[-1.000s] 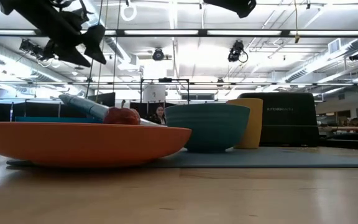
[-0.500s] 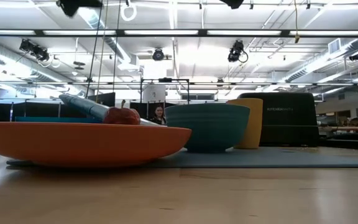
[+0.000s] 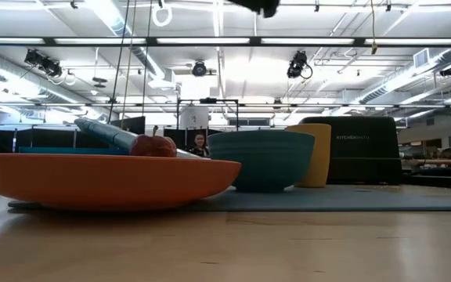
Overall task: Arrange a breakfast setting
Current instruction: Put the black spoon on the blue table mat to the bottom right of the green bowl
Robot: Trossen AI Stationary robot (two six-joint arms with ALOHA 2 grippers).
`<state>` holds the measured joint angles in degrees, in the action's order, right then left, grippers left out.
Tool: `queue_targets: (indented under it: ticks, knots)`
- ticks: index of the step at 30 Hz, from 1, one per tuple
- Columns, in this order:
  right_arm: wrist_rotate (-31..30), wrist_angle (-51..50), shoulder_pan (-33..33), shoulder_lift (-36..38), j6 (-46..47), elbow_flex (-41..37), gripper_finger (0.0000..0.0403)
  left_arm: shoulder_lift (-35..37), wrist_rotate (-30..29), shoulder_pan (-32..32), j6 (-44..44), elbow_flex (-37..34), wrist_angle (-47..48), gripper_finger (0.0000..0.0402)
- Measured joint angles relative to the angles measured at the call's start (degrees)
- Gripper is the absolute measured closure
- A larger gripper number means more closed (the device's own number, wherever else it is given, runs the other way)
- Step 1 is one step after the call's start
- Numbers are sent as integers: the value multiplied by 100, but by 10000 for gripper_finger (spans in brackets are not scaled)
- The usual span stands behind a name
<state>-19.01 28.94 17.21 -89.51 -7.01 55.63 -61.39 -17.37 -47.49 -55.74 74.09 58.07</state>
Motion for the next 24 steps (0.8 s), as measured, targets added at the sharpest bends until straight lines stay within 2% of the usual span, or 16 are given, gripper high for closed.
queue_targets:
  ticks: [3, 5, 8, 12, 15, 20, 24]
  knots:
    - [3, -7, -4, -444, -8, 353, 23, -306, 529, -409, -1727, 454, 774, 196]
    - [16, -21, -7, -694, -190, 593, 23, -444, 1211, -644, -2731, 618, 1133, 203]
    - [177, -42, -111, -993, -480, 924, 23, -534, 2199, -940, -4026, 682, 1173, 211]
    - [581, -50, -330, -1276, -520, 1172, 23, -538, 2664, -1297, -5727, 626, 1417, 212]
    - [844, -58, -434, -1361, -637, 1194, 23, -548, 2730, -1460, -6400, 609, 1609, 212]
    - [916, -256, -464, -1355, -685, 1194, 23, -642, 2526, -1492, -7018, 609, 1658, 212]
    - [1293, -414, -459, -1355, -685, 1192, 23, -913, 2804, -1499, -7407, 609, 1645, 212]
